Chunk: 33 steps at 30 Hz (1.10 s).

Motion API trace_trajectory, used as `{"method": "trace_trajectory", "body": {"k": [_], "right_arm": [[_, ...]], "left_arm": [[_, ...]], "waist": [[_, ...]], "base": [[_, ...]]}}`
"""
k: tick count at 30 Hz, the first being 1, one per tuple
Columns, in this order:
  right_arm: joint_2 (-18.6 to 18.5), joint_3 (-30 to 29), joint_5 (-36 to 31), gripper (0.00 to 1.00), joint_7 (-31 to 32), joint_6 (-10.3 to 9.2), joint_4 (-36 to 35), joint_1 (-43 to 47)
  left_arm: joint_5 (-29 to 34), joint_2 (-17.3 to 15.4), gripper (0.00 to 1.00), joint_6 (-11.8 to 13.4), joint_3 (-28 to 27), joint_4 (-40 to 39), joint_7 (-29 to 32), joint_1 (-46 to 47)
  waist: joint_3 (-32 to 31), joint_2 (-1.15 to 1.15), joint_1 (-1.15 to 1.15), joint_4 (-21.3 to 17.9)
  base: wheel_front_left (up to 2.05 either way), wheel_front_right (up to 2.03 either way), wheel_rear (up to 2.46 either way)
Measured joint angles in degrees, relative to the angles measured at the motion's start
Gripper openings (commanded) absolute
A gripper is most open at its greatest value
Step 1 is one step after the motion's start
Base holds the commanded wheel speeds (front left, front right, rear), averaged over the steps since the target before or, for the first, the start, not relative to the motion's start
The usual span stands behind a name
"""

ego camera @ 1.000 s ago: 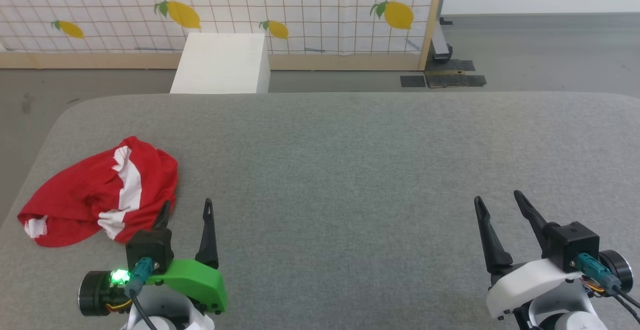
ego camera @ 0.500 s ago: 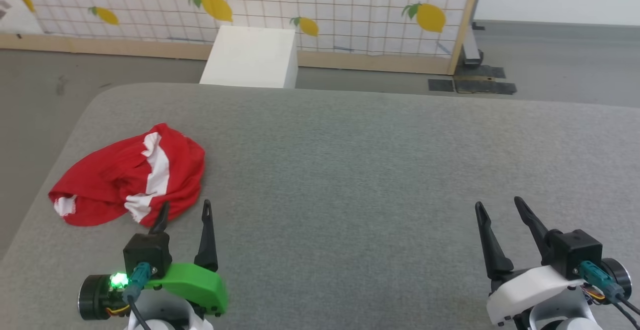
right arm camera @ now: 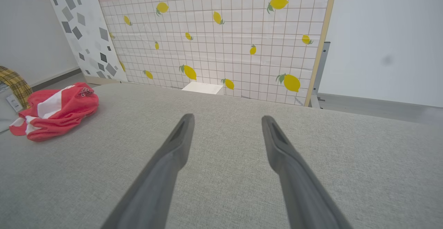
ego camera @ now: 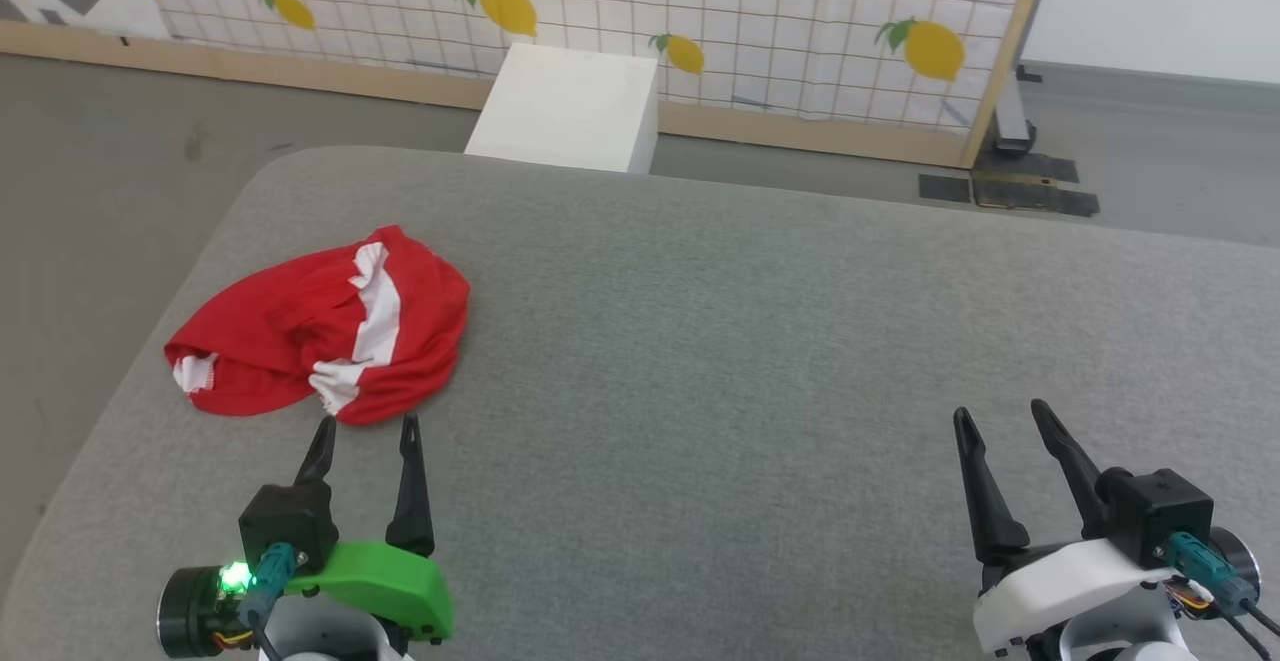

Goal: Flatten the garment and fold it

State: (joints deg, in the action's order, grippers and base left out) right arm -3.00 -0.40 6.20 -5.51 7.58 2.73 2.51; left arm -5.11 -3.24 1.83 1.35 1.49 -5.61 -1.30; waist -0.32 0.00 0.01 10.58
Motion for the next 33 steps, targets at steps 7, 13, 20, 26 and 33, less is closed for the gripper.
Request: {"method": "trace_trajectory", "body": {"k": [7,13,20,26,33], "right_arm": [[0.00,0.07,0.94,1.00,-0.64,0.00,0.53,0.22],[0.01,0.05,1.46,1.00,-1.31,0.00,1.10,0.81],[0.01,0.05,2.07,1.00,-2.20,0.00,1.81,1.05],[0.01,0.11,2.48,1.00,-3.01,0.00,2.22,1.10],[0.03,0.05,2.90,1.00,-3.77,0.00,2.55,1.10]], "left_arm": [[-0.47,-0.01,1.00,0.33,0.07,0.07,-0.64,-0.70],[-0.71,-0.01,1.00,0.66,0.19,0.23,-1.49,-1.13],[-0.96,-0.15,1.00,0.86,0.62,0.55,-2.15,-1.57],[-1.04,-0.34,1.00,1.29,0.86,0.94,-3.03,-2.11],[-3.25,-0.67,1.00,1.18,0.73,2.52,-3.37,-1.35]], "waist": [[-0.06,0.00,0.00,2.00],[-0.08,0.00,0.00,3.55],[-0.12,0.00,0.00,5.21],[-0.01,0.00,0.00,6.48],[0.96,0.00,0.00,7.04]], "base": [[0.00,0.00,0.00],[0.00,0.00,0.00],[0.00,0.00,0.00],[0.00,0.00,0.00],[0.00,0.00,0.00]]}}
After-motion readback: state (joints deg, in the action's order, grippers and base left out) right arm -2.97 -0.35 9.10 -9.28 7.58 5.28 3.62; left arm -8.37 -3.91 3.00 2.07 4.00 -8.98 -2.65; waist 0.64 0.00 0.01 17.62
